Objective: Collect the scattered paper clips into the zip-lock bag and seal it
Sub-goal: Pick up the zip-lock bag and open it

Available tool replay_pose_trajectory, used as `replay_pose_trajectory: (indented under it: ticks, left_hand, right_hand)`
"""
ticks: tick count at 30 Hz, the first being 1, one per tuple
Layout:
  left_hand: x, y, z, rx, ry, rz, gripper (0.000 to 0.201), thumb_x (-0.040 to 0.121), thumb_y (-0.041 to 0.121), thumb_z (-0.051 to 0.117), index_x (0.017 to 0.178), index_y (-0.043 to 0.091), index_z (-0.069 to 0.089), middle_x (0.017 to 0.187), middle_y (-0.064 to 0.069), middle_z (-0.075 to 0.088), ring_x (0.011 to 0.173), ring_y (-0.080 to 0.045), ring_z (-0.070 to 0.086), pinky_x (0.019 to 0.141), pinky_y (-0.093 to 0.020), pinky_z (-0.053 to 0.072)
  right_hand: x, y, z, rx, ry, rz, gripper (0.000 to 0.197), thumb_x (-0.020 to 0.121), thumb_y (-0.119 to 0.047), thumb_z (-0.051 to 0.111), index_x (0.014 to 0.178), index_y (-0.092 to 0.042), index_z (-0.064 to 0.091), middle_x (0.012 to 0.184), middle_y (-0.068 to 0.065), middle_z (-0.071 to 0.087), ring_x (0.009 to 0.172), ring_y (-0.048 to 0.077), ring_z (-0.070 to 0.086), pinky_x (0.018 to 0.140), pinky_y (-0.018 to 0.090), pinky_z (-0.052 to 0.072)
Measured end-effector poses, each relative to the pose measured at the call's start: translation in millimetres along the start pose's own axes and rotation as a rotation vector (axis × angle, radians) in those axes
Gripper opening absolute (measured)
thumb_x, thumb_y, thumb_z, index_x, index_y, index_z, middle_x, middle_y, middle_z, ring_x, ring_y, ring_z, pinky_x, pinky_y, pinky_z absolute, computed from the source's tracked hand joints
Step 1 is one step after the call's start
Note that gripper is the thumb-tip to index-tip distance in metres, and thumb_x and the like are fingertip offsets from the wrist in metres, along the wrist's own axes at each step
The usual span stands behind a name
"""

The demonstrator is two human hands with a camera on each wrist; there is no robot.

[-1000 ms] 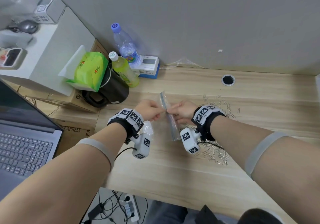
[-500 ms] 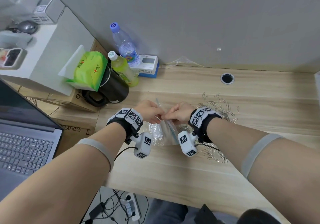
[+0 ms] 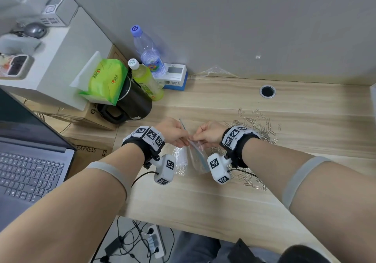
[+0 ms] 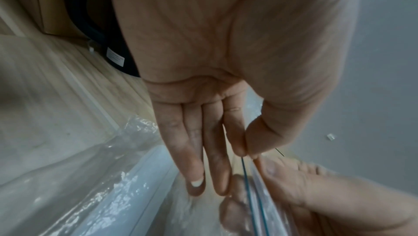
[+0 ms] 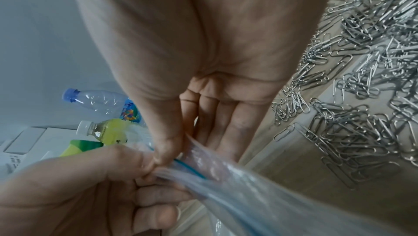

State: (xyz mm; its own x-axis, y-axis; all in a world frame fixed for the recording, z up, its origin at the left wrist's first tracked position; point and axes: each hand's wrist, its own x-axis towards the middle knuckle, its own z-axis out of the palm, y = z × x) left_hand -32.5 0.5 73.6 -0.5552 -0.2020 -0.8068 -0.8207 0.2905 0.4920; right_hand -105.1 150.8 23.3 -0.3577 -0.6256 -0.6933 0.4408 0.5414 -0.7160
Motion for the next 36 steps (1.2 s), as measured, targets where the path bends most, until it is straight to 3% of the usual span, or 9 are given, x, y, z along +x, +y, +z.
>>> replay_pose_trajectory:
  ticks: [6, 10, 15, 17, 21, 23, 28, 33, 36]
  left_hand:
    - [-5.3, -0.3, -1.1, 0.011, -0.045, -0.013, 0.009, 0.090, 0.001, 0.061, 0.091, -0.006, 0.067, 0.097, -0.026, 0.075, 0.099, -0.034, 0.073, 0.088, -0.039, 0.060]
    - [-5.7, 0.1, -0.9, 0.003, -0.015, -0.024, 0.014, 0.088, 0.004, 0.059, 0.080, -0.004, 0.067, 0.091, -0.027, 0.075, 0.096, -0.037, 0.074, 0.093, -0.049, 0.057]
    - [-3.3, -4.1, -3.6, 0.002, -0.076, -0.087, 0.046, 0.054, 0.022, 0.069, 0.085, -0.012, 0.067, 0.098, -0.036, 0.070, 0.104, -0.044, 0.069, 0.105, -0.056, 0.047]
    - [-11.9, -0.3, -3.8, -0.028, -0.081, -0.076, 0.039, 0.066, 0.014, 0.073, 0.091, -0.015, 0.066, 0.099, -0.033, 0.072, 0.101, -0.038, 0.072, 0.101, -0.049, 0.052]
    - [-18.6, -0.8, -4.1, -0.133, -0.062, -0.048, 0.006, 0.092, -0.002, 0.049, 0.090, 0.000, 0.054, 0.107, -0.035, 0.069, 0.095, -0.035, 0.074, 0.087, -0.039, 0.061]
    - [-17.4, -4.0, -4.1, -0.136, -0.016, -0.065, 0.010, 0.092, -0.001, 0.047, 0.083, 0.001, 0.051, 0.104, -0.033, 0.070, 0.095, -0.038, 0.074, 0.087, -0.042, 0.060]
    - [-12.2, -4.9, -7.8, 0.039, 0.094, -0.052, 0.017, 0.081, 0.002, 0.050, 0.064, 0.005, 0.053, 0.076, -0.018, 0.068, 0.069, -0.028, 0.068, 0.075, -0.036, 0.058]
    - [-17.5, -8.6, -24.3, 0.334, 0.086, -0.064, 0.018, 0.083, 0.006, 0.056, 0.065, 0.006, 0.057, 0.065, -0.011, 0.066, 0.057, -0.022, 0.064, 0.059, -0.027, 0.053]
    - [-25.4, -14.3, -39.3, 0.496, 0.085, -0.054, 0.019, 0.079, 0.009, 0.064, 0.063, 0.011, 0.053, 0.061, -0.007, 0.068, 0.053, -0.017, 0.064, 0.058, -0.027, 0.052]
  right_hand:
    - [-1.4, 4.8, 1.4, 0.077, -0.045, 0.002, 0.029, 0.086, -0.005, 0.072, 0.064, -0.010, 0.053, 0.057, 0.003, 0.066, 0.049, 0.008, 0.064, 0.047, 0.019, 0.053]
    - [0.1, 3.2, 4.1, 0.060, -0.022, 0.004, 0.028, 0.084, -0.009, 0.074, 0.065, -0.011, 0.055, 0.058, 0.004, 0.067, 0.058, 0.015, 0.065, 0.055, 0.024, 0.054]
    - [0.8, 3.5, 11.3, -0.025, 0.021, 0.013, 0.029, 0.082, -0.013, 0.077, 0.062, -0.017, 0.056, 0.066, 0.006, 0.069, 0.076, 0.027, 0.063, 0.060, 0.031, 0.048]
    - [2.7, 7.1, 9.8, -0.023, 0.053, 0.008, 0.028, 0.078, -0.015, 0.079, 0.059, -0.020, 0.060, 0.072, 0.012, 0.072, 0.074, 0.031, 0.061, 0.061, 0.039, 0.045]
    - [-5.1, 1.5, 2.4, -0.014, 0.082, 0.000, 0.025, 0.085, -0.013, 0.074, 0.060, -0.016, 0.070, 0.086, 0.013, 0.076, 0.052, 0.014, 0.050, 0.048, 0.028, 0.037]
    - [-6.0, -1.8, 0.5, 0.004, 0.066, -0.010, 0.028, 0.086, -0.010, 0.072, 0.058, -0.014, 0.070, 0.082, 0.009, 0.075, 0.054, 0.011, 0.055, 0.049, 0.023, 0.045]
    - [-5.8, -7.2, -0.4, -0.190, 0.158, -0.045, 0.019, 0.077, -0.013, 0.077, 0.086, 0.001, 0.069, 0.052, 0.000, 0.064, 0.043, 0.009, 0.059, 0.044, 0.019, 0.048]
    - [-11.2, -0.9, -10.3, -0.237, 0.178, -0.067, 0.017, 0.084, 0.004, 0.065, 0.078, -0.007, 0.054, 0.065, 0.012, 0.067, 0.052, 0.017, 0.069, 0.048, 0.024, 0.055]
    - [-11.7, 1.8, -11.8, -0.256, 0.163, -0.086, 0.020, 0.076, 0.006, 0.070, 0.081, -0.007, 0.056, 0.081, 0.020, 0.068, 0.069, 0.031, 0.073, 0.066, 0.040, 0.063]
